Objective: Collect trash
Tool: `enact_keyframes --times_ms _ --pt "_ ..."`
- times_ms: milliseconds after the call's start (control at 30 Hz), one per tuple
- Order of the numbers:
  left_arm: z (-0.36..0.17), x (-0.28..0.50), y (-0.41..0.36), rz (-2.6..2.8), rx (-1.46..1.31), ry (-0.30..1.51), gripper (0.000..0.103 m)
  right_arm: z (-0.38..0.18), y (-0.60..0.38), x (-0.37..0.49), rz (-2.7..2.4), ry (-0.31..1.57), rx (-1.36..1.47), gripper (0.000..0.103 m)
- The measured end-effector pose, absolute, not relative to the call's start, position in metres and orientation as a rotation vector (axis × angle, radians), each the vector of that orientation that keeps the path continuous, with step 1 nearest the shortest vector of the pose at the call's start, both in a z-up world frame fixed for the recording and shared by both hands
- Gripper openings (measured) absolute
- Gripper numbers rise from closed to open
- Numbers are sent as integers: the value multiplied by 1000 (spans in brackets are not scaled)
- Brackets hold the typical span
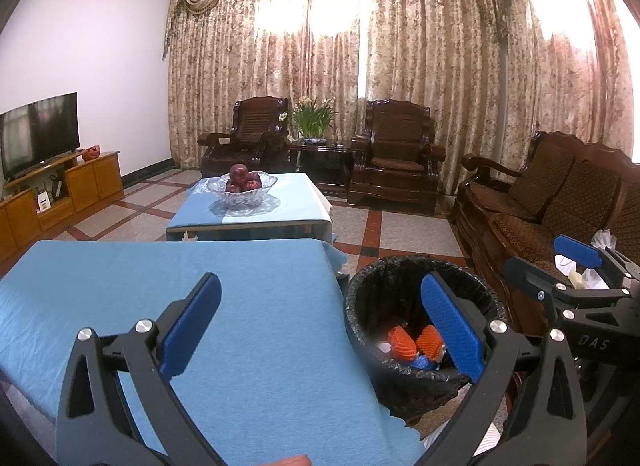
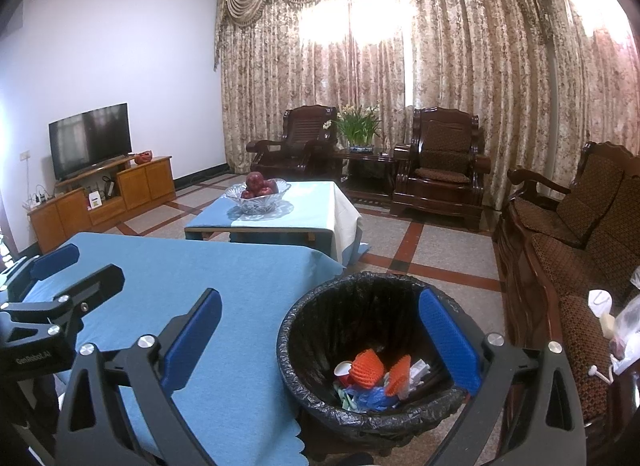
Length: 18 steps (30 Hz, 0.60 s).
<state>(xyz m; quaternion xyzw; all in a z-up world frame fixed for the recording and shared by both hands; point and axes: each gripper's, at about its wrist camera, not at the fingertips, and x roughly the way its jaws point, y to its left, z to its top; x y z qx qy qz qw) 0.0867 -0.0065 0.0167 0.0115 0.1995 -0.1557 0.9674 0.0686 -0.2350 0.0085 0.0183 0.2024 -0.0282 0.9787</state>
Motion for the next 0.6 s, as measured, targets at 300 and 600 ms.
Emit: enact_keyframes --times_ms 300,600 --pt "17 86 -7 -314 23 403 97 8 -235 69 -57 408 37 97" --pt "17 86 -7 -314 25 404 97 9 -233 70 -56 409 37 97"
